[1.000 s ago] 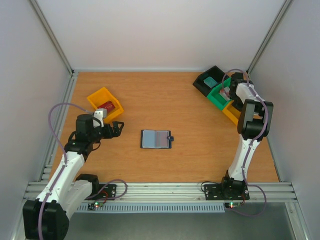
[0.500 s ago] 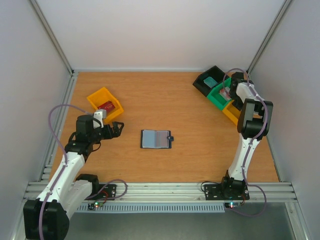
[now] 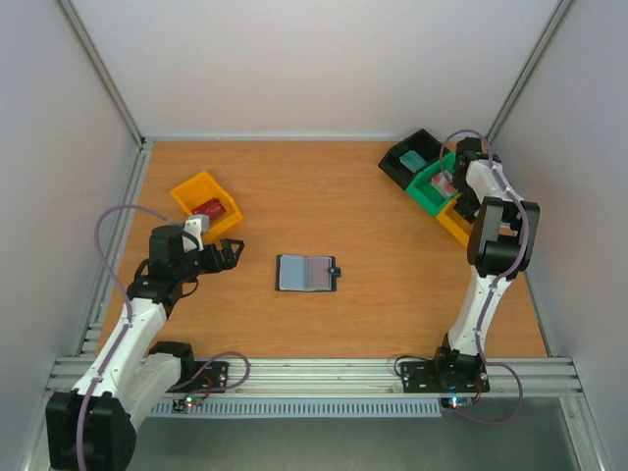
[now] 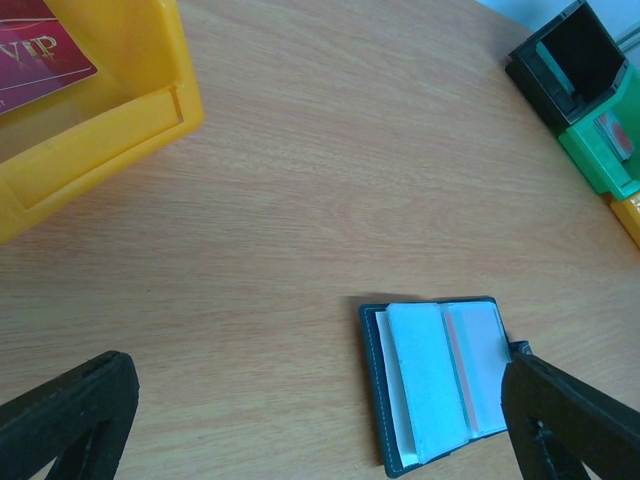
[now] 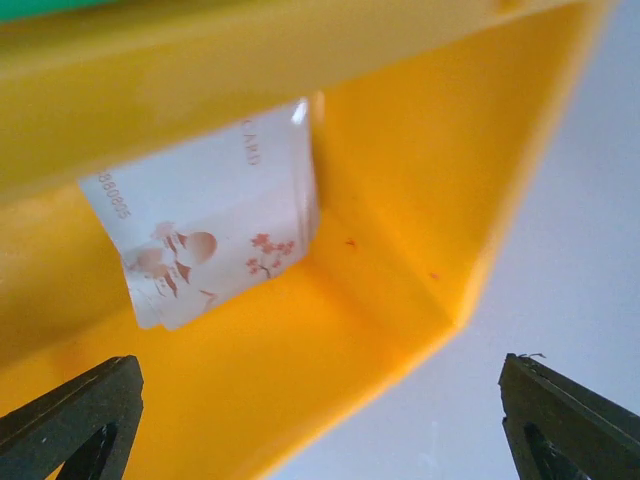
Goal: Take the credit cards out of the card holder
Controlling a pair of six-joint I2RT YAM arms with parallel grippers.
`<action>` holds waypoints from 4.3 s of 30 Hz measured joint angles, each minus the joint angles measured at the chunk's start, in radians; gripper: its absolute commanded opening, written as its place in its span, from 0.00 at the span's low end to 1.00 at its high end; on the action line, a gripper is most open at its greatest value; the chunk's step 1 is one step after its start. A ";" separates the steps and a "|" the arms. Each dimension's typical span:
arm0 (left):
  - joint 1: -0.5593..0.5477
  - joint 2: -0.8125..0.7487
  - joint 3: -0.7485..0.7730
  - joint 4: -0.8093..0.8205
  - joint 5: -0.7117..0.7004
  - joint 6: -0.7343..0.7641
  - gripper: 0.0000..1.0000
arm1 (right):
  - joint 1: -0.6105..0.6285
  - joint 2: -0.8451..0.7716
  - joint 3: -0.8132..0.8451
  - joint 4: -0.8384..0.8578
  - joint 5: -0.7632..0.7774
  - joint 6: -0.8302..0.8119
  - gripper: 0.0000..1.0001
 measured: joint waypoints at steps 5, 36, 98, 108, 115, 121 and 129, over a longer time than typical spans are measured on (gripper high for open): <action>0.000 -0.007 -0.008 0.009 0.023 0.001 0.99 | 0.023 -0.095 0.000 0.028 0.010 -0.004 0.98; -0.245 0.592 0.024 0.203 0.303 -0.189 0.83 | 0.664 -0.604 -0.605 0.367 -1.017 1.118 0.60; -0.356 0.755 0.051 0.422 0.179 -0.150 0.00 | 0.898 -0.303 -0.481 0.380 -1.130 1.273 0.42; -0.356 0.755 0.050 0.424 0.179 -0.150 0.00 | 0.906 -0.284 -0.460 0.309 -1.007 1.269 0.40; -0.356 0.746 0.041 0.432 0.178 -0.149 0.00 | 0.867 -0.245 -0.467 0.324 -1.056 1.284 0.37; -0.356 0.744 0.039 0.435 0.179 -0.149 0.00 | 0.816 -0.174 -0.473 0.409 -1.186 1.302 0.34; -0.355 0.744 0.037 0.433 0.176 -0.149 0.00 | 0.802 -0.148 -0.498 0.511 -1.311 1.357 0.33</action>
